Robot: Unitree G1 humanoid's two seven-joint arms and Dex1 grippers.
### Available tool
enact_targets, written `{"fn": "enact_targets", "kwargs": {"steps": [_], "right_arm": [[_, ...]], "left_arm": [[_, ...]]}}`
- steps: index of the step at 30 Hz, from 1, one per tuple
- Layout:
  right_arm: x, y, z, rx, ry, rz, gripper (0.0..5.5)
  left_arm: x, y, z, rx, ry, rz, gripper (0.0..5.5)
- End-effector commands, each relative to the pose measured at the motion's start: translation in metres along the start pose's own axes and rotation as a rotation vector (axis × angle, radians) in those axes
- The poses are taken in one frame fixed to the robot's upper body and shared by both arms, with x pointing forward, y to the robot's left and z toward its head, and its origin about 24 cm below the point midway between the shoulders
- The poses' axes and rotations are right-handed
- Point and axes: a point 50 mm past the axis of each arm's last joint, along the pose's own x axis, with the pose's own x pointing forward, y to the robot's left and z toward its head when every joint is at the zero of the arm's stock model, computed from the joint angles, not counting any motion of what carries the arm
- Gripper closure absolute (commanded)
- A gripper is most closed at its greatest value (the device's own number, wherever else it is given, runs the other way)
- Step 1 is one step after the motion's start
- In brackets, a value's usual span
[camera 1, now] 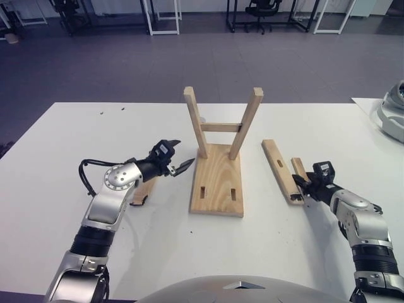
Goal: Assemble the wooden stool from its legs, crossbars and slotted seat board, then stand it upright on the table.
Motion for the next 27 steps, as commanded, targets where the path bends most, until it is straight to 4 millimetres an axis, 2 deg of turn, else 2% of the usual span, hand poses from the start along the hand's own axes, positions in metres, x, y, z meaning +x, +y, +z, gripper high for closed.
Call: {"fn": "enact_targets", "kwargs": {"steps": [1, 2, 3, 5, 6, 7, 8, 9, 11, 12, 14, 19, 20, 27], "right_arm": [[-0.002, 0.002, -0.029, 0.021, 0.119, -0.026, 3.85], [-0.001, -0.001, -0.022, 0.005, 0.078, -0.045, 3.98], [0.000, -0.008, -0.003, -0.046, -0.015, -0.115, 4.16], [-0.005, -0.010, 0.060, -0.115, -0.298, -0.184, 4.18], [-0.012, 0.009, 0.109, -0.188, -0.512, -0.127, 4.18], [-0.022, 0.027, 0.140, -0.247, -0.661, -0.060, 4.18], [-0.036, 0.059, 0.167, -0.342, -0.808, 0.063, 4.18], [-0.047, 0.094, 0.181, -0.478, -0.921, 0.190, 4.18], [-0.054, 0.141, 0.181, -0.663, -1.021, 0.356, 4.18], [-0.055, 0.154, 0.178, -0.685, -1.048, 0.402, 4.18], [-0.061, 0.170, 0.187, -0.632, -1.134, 0.456, 4.18], [-0.062, 0.179, 0.195, -0.570, -1.184, 0.466, 4.18], [-0.062, 0.178, 0.196, -0.573, -1.184, 0.462, 4.18], [-0.062, 0.181, 0.191, -0.624, -1.172, 0.492, 4.18]], "left_arm": [[0.002, -0.004, 0.035, -0.139, -0.193, 0.016, 1.65], [0.003, -0.003, 0.047, -0.172, -0.255, 0.018, 1.65], [0.003, -0.001, 0.060, -0.204, -0.321, 0.025, 1.65], [0.005, 0.006, 0.087, -0.274, -0.454, 0.051, 1.65], [0.007, 0.011, 0.103, -0.334, -0.539, 0.053, 1.65], [0.009, 0.013, 0.114, -0.383, -0.594, 0.047, 1.65], [0.012, 0.016, 0.125, -0.446, -0.649, 0.025, 1.65], [0.016, 0.017, 0.136, -0.520, -0.699, -0.006, 1.65], [0.020, 0.017, 0.148, -0.661, -0.778, -0.067, 1.65], [0.023, 0.017, 0.151, -0.708, -0.797, -0.089, 1.65], [0.029, 0.014, 0.152, -0.757, -0.789, -0.119, 2.02], [0.028, 0.004, 0.153, -0.780, -0.785, -0.189, 3.04], [0.027, 0.004, 0.152, -0.787, -0.786, -0.188, 3.11], [0.025, 0.005, 0.155, -0.791, -0.805, -0.196, 4.52]]}}
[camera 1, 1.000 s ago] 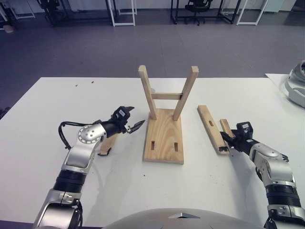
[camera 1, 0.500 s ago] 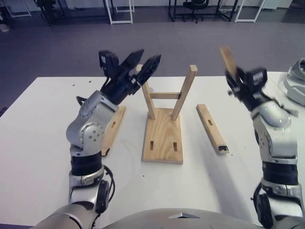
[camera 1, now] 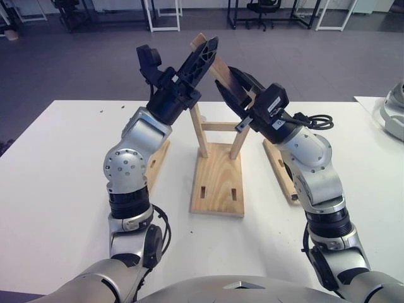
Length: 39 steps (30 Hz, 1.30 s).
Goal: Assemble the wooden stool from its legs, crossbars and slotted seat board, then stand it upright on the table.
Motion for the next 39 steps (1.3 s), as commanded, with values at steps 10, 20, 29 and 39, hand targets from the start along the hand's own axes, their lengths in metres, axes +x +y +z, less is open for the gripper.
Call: {"fn": "enact_targets", "kwargs": {"steps": [10, 20, 29, 39], "right_arm": [[-0.002, 0.003, 0.004, -0.052, -0.001, 0.020, 3.60], [-0.062, 0.003, -0.032, -0.001, 0.259, -0.046, 2.46], [-0.138, -0.027, -0.096, -0.006, 0.582, -0.343, 2.46], [-0.145, -0.010, -0.111, 0.032, 0.605, -0.316, 2.46]], "left_arm": [[-0.015, 0.005, 0.001, 0.067, 0.039, 0.072, 5.09], [-0.115, 0.021, 0.050, 0.252, 0.002, 0.343, 5.09], [-0.194, 0.096, 0.010, 0.292, 0.136, 0.759, 5.09], [-0.211, 0.114, 0.011, 0.364, 0.119, 0.861, 5.09]]}}
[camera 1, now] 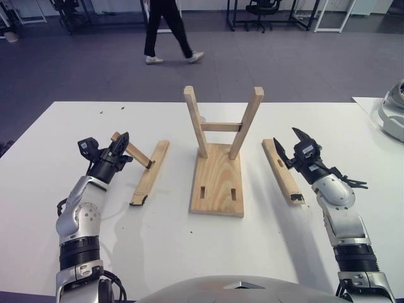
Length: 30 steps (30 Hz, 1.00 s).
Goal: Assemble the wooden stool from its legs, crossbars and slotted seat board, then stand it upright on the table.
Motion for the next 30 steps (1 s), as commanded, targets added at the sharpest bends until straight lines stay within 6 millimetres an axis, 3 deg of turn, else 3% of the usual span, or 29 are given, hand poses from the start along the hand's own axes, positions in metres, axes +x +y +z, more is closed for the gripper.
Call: {"fn": "enact_targets", "kwargs": {"steps": [1, 9, 17, 23, 30], "right_arm": [[0.000, 0.005, -0.005, 0.006, 0.013, 0.017, 2.46], [0.000, 0.010, -0.009, 0.013, 0.023, 0.031, 2.46], [0.000, 0.012, -0.015, 0.033, 0.041, 0.028, 2.46], [-0.001, 0.012, -0.017, 0.028, 0.049, 0.030, 2.46], [0.001, 0.011, -0.015, 0.024, 0.043, 0.018, 2.46]], "left_arm": [[0.003, 0.005, -0.004, -0.004, -0.004, 0.026, 5.09], [0.012, -0.002, -0.001, -0.047, -0.044, -0.008, 5.09], [0.018, 0.003, -0.019, -0.015, 0.033, 0.015, 5.09], [0.004, 0.014, -0.025, 0.020, 0.091, 0.103, 5.09], [-0.028, 0.032, -0.042, 0.054, 0.208, 0.276, 5.09]]}}
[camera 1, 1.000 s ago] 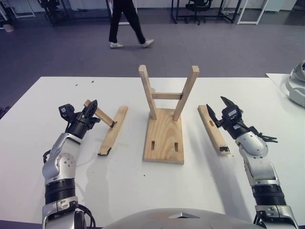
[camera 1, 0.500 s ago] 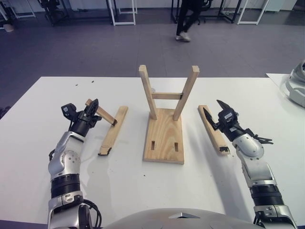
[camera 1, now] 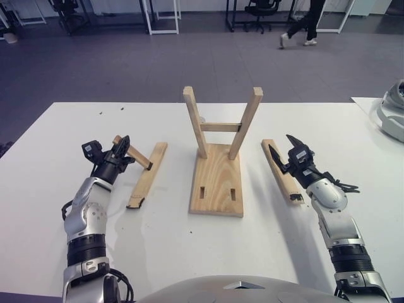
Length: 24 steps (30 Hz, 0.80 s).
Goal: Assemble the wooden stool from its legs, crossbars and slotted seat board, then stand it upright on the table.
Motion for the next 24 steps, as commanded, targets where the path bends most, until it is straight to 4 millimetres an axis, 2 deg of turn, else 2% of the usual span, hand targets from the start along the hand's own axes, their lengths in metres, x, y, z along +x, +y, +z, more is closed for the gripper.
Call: {"fn": "enact_targets", "kwargs": {"steps": [1, 3, 6, 12, 16, 18, 20, 21, 22, 24], "right_arm": [[0.001, 0.000, 0.001, -0.012, -0.001, -0.005, 2.46], [0.002, 0.000, 0.001, -0.018, -0.004, -0.002, 2.46], [0.004, -0.001, 0.003, -0.043, -0.008, 0.000, 2.46], [0.006, 0.004, 0.009, -0.091, -0.029, 0.025, 2.46], [0.008, 0.004, 0.010, -0.098, -0.034, 0.029, 2.46], [0.009, 0.003, 0.011, -0.101, -0.036, 0.031, 2.46], [0.009, 0.003, 0.011, -0.102, -0.036, 0.033, 2.46], [0.009, 0.003, 0.011, -0.103, -0.037, 0.032, 2.46], [0.009, 0.003, 0.011, -0.103, -0.038, 0.032, 2.46], [0.009, 0.003, 0.011, -0.103, -0.039, 0.030, 2.46]], "left_arm": [[-0.019, 0.025, -0.031, 0.073, 0.199, 0.170, 5.09], [-0.019, 0.026, -0.037, 0.151, 0.252, 0.172, 5.09], [-0.029, 0.032, -0.059, 0.307, 0.400, 0.141, 5.09], [-0.059, 0.047, -0.092, 0.413, 0.575, 0.133, 5.09], [-0.062, 0.050, -0.100, 0.396, 0.590, 0.128, 5.09], [-0.051, 0.042, -0.091, 0.359, 0.504, 0.093, 5.09], [-0.034, 0.031, -0.070, 0.252, 0.320, 0.068, 5.09], [-0.022, 0.026, -0.047, 0.249, 0.218, 0.039, 5.09], [-0.013, 0.021, -0.028, 0.259, 0.147, 0.011, 4.80], [-0.003, 0.014, -0.004, 0.294, 0.094, -0.039, 4.49]]}}
